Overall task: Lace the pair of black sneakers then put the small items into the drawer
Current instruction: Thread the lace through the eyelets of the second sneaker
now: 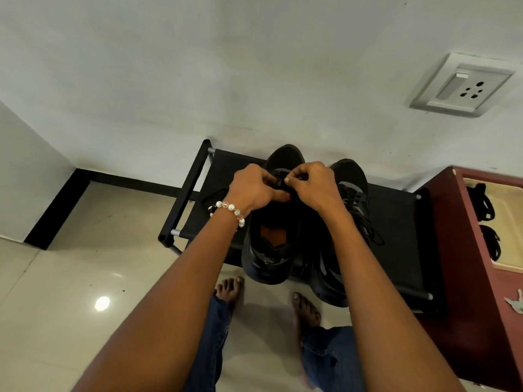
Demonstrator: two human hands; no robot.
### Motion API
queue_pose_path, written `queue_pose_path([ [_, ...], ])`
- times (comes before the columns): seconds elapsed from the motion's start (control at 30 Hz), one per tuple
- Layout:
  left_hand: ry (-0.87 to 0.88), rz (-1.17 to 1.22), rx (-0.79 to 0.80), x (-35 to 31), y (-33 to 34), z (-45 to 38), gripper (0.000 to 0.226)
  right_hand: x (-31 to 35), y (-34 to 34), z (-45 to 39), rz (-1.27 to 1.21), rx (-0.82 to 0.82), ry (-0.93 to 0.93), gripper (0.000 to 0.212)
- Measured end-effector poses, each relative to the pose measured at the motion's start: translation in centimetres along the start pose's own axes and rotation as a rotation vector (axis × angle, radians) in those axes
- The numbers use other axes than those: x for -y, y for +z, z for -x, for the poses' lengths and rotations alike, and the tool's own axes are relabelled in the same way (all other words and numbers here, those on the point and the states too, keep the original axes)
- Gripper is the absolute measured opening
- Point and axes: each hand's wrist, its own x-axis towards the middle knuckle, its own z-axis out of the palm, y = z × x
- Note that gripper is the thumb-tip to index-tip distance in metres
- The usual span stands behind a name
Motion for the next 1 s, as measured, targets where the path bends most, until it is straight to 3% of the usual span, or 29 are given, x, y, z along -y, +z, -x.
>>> queue_pose_path([
  [0.13,-0.021,0.023,-0.101,0.1,0.0,0.2,0.044,0.4,0.5,-0.2,0.059,0.003,0.024,0.009],
  [0.37,-0.058,0.156,-0.095,0.4,-0.5,0.2,0.028,0.9,1.1,-0.5,0.134,0.039,0.019,0.01],
  [0.57,-0.014,0.168,0.022,0.7,-1.1,-0.1,0.039,0.7,1.4,-0.2,-0.053,0.07,0.109,0.011],
  [0.7,-0.031,0.234,0.101,1.1,-1.3,-0.4,0.023,0.6,1.6,-0.2,-0.15,0.097,0.18,0.014],
  [0.8,-0.057,0.248,0.0,1.5,-0.9,-1.0,0.018,1.0,2.0,-0.2,-0.194,0.081,0.231,0.012],
  [0.9,0.001,0.156,-0.173,1.6,0.0,-1.4,0.012,0.9,2.3,-0.3,-0.259,0.044,0.287,0.01],
  [1.0,0.061,0.099,-0.244,1.5,0.5,-1.6,0.012,0.6,2.8,-0.5,-0.329,0.009,0.35,0.015],
])
